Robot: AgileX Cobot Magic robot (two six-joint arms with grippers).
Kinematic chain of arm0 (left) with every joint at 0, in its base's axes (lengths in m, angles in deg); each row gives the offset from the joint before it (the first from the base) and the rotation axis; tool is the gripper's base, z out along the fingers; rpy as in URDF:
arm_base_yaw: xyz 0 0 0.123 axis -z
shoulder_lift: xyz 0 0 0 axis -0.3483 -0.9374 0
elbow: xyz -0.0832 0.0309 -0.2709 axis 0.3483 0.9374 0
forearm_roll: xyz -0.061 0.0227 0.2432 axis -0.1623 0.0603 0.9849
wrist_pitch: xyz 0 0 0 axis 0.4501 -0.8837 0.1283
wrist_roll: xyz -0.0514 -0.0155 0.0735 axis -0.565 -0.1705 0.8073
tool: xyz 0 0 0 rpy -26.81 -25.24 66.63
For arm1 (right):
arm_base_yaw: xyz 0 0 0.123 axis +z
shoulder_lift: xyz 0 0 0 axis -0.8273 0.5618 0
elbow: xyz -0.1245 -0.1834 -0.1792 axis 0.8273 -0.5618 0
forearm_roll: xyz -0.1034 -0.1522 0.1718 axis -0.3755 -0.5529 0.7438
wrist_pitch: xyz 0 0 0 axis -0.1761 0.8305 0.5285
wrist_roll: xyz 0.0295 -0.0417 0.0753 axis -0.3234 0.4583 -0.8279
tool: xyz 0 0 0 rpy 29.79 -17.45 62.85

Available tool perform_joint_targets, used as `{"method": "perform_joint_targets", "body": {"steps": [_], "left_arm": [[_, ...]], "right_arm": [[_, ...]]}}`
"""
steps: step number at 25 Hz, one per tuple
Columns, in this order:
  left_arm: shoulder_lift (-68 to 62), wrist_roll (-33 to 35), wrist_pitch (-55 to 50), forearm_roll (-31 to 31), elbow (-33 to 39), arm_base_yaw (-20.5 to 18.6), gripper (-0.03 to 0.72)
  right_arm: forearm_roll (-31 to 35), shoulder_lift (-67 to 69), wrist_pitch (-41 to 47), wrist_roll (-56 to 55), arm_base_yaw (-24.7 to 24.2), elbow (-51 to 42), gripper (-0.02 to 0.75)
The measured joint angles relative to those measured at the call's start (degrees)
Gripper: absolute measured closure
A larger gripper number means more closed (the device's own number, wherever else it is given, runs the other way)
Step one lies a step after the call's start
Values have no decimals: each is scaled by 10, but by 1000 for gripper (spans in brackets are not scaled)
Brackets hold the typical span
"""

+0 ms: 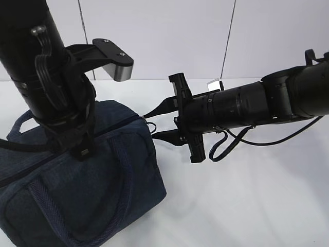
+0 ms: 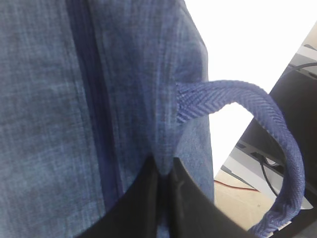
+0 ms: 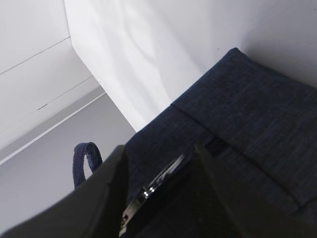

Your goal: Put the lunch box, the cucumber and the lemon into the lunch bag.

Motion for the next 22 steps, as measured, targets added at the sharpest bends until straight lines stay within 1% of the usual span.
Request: {"method": "perform_joint_targets", "body": {"steps": [6,22], "left_arm": [[0,0,1,0,0,0,689],[0,0,1,8,0,0,689]], "right_arm": [[23,1,2,10,0,0,436],[26,10,8,26,0,0,437]]}}
